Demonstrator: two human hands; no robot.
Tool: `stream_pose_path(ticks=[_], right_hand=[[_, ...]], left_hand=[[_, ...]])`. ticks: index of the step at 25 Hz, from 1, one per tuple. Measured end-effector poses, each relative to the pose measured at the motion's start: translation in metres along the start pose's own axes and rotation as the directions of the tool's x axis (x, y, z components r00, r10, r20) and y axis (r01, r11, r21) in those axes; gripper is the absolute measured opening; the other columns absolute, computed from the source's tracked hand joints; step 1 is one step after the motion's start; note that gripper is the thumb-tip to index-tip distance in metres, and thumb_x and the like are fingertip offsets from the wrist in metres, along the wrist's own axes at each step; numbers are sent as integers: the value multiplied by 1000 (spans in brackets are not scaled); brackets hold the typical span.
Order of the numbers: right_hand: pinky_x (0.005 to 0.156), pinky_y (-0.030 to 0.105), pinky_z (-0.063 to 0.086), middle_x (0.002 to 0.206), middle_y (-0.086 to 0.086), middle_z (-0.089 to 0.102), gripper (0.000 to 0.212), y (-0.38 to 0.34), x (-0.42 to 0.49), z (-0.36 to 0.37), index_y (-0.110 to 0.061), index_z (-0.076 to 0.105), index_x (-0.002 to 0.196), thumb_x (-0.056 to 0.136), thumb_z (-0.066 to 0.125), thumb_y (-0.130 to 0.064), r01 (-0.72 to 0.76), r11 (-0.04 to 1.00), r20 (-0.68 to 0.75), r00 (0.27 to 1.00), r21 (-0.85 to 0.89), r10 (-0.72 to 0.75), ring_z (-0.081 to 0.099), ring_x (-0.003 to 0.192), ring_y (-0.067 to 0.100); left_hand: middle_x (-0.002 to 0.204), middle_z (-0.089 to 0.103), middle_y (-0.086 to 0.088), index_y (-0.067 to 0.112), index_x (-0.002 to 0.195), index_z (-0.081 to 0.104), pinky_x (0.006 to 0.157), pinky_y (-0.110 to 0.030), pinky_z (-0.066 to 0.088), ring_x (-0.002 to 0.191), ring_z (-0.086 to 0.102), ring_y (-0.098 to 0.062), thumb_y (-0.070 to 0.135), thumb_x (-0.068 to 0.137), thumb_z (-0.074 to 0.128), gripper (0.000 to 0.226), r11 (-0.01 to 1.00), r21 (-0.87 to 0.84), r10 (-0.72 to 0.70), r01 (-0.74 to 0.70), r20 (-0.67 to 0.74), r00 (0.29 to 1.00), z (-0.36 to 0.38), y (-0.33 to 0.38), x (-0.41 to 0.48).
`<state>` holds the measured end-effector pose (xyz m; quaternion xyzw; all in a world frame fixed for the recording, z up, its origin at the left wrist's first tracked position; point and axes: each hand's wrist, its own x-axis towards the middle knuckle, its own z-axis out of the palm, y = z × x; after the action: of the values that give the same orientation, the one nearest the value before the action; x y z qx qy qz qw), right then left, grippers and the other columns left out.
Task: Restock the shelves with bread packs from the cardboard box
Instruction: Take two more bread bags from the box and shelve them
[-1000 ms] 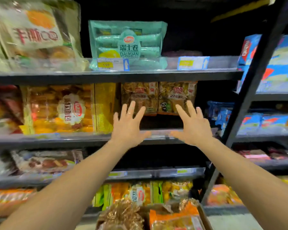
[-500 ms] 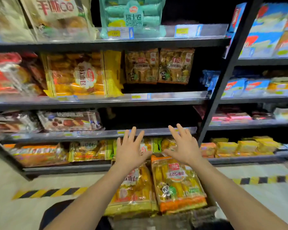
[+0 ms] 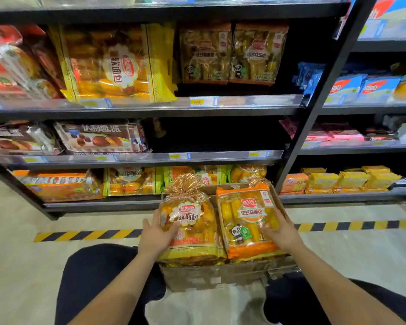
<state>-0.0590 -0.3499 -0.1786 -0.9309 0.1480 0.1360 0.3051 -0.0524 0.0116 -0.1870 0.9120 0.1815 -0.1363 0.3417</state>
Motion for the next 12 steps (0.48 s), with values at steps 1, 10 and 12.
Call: stream_pose_path(ticks=[1, 10, 12], right_hand=[[100, 47, 45, 148, 3, 41, 88, -1, -2, -1, -45, 8, 148, 80, 61, -61, 0, 999, 8, 1000, 54, 0, 48, 128, 32], [100, 40, 46, 150, 2, 37, 101, -7, -1, -29, -47, -6, 148, 79, 68, -55, 91, 996, 254, 964, -23, -82, 50, 126, 28], [98, 40, 48, 148, 0, 41, 98, -9, -3, -32, -46, 0, 149, 79, 68, -53, 143, 987, 184, 975, -80, -126, 52, 124, 26]], left_hand=[[156, 24, -14, 36, 152, 5, 107, -49, 35, 139, 31, -35, 75, 75, 54, 99, 997, -72, -7, 10, 46, 999, 0, -1, 1], [145, 46, -2, 28, 149, 30, 98, -37, 41, 129, 47, -25, 52, 72, 77, 94, 971, -200, 145, -134, 45, 988, -5, 17, -10], [143, 49, -2, 24, 148, 34, 99, -38, 43, 127, 49, -24, 51, 69, 79, 94, 962, -200, 188, -184, 4, 982, -6, 20, -11]])
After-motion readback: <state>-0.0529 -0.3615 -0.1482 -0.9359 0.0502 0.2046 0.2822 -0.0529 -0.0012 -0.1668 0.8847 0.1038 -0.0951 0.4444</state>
